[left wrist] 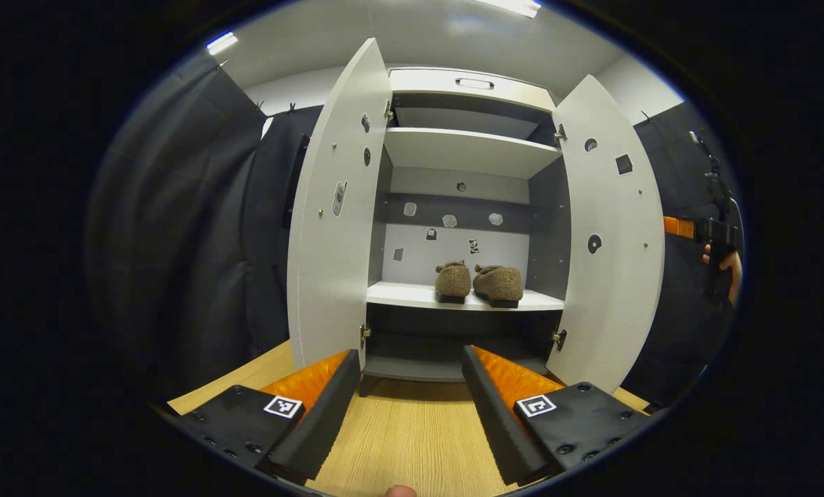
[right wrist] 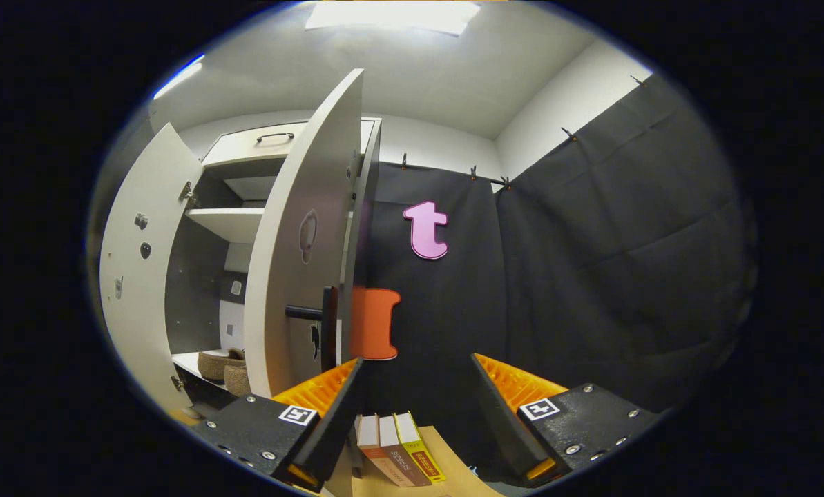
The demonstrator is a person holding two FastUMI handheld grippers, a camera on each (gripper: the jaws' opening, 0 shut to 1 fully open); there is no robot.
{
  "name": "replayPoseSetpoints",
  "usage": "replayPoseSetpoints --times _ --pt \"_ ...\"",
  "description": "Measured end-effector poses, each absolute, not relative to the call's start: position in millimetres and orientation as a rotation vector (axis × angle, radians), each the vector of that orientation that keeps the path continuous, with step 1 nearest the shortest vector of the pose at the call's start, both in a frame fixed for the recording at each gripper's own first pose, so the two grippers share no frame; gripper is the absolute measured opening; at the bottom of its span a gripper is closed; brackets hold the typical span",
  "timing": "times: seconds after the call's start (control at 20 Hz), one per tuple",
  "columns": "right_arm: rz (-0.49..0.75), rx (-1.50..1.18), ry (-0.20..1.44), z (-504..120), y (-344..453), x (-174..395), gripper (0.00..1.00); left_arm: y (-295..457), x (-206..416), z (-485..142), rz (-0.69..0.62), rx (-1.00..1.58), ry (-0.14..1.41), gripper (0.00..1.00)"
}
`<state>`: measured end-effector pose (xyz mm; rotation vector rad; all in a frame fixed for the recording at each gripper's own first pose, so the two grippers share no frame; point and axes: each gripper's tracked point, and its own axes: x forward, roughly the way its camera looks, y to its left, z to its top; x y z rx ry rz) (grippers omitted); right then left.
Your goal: Grab one shoe with the right hand and put it into the shoe cabinet, grab the other shoe with the left hand and put it into the shoe cabinet; then close the right door with the right hand and the left door with the left hand.
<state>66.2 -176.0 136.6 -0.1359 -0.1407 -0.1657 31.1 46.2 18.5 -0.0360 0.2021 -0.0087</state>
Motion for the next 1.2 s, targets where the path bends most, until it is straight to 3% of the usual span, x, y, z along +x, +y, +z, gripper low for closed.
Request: replayPoseSetpoints --times 0.05,0.4,0.5,0.55,0.65,1.2 --pt "-0.169 -0.140 -0.140 136 -174 65 0.91 47 32 22 -0.012 -0.031 0.193 0.97" --pt "-0.189 -0.130 -0.131 134 -161 59 0.89 53 35 27 -0.044 -0.041 0.190 0.94" --pt "-0.164 -0.123 -0.126 131 -150 60 0.89 57 37 27 -0.049 -0.041 0.192 0.94" --pt "-0.150 -0.120 -0.123 130 -142 58 0.88 58 38 27 -0.053 -0.041 0.194 0.99" --pt "-0.119 -0.113 -0.114 127 -126 60 0.88 61 38 26 -0.059 -0.037 0.196 0.94" --pt "0.098 -0.050 -0.109 102 -12 86 0.90 68 49 17 -0.075 -0.050 0.222 0.97"
